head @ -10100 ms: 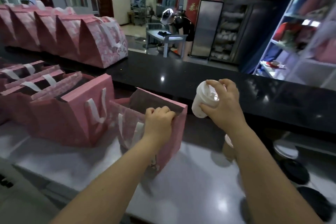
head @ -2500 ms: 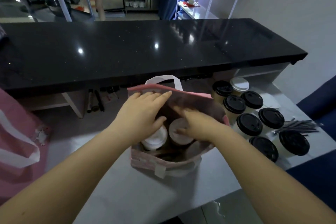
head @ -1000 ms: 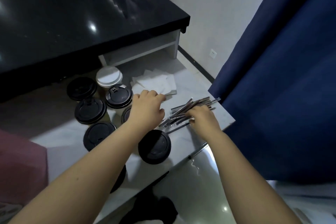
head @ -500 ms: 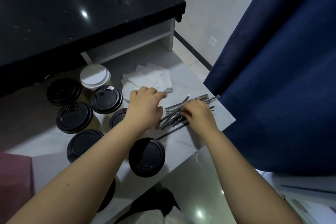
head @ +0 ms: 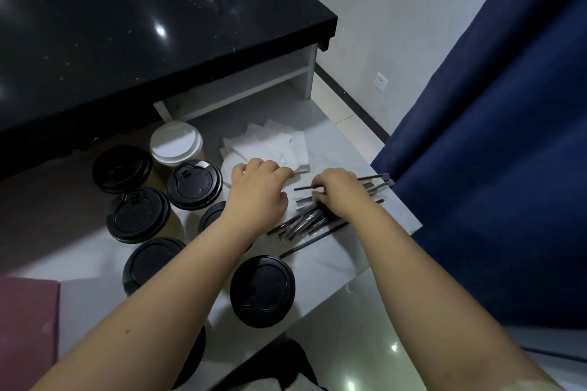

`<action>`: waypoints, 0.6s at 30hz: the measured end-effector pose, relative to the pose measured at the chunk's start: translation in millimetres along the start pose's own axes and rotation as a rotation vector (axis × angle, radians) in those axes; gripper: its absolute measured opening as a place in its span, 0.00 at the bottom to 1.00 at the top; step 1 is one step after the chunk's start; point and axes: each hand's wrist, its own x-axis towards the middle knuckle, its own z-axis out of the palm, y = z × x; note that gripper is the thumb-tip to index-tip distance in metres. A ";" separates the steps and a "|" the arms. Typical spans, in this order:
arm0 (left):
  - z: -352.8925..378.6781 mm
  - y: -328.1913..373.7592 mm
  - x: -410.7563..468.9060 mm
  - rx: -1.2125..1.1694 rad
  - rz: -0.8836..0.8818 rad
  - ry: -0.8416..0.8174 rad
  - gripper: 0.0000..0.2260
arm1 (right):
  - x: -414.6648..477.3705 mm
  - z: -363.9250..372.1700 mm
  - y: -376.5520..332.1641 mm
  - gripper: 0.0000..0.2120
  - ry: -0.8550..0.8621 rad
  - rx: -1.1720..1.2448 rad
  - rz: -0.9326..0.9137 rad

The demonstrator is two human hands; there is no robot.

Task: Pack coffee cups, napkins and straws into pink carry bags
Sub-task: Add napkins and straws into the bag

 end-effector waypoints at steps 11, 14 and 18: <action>-7.3 -5.0 -8.3 -0.009 -0.017 0.050 0.18 | 0.0 10.7 -23.3 0.07 0.038 -0.029 -0.012; -18.5 -8.1 -12.9 -0.009 -0.029 0.104 0.17 | -2.0 3.2 -27.1 0.05 0.124 -0.017 -0.048; -35.9 -12.4 -21.7 0.005 -0.053 0.137 0.17 | -9.9 -18.4 -37.5 0.06 0.220 0.012 -0.102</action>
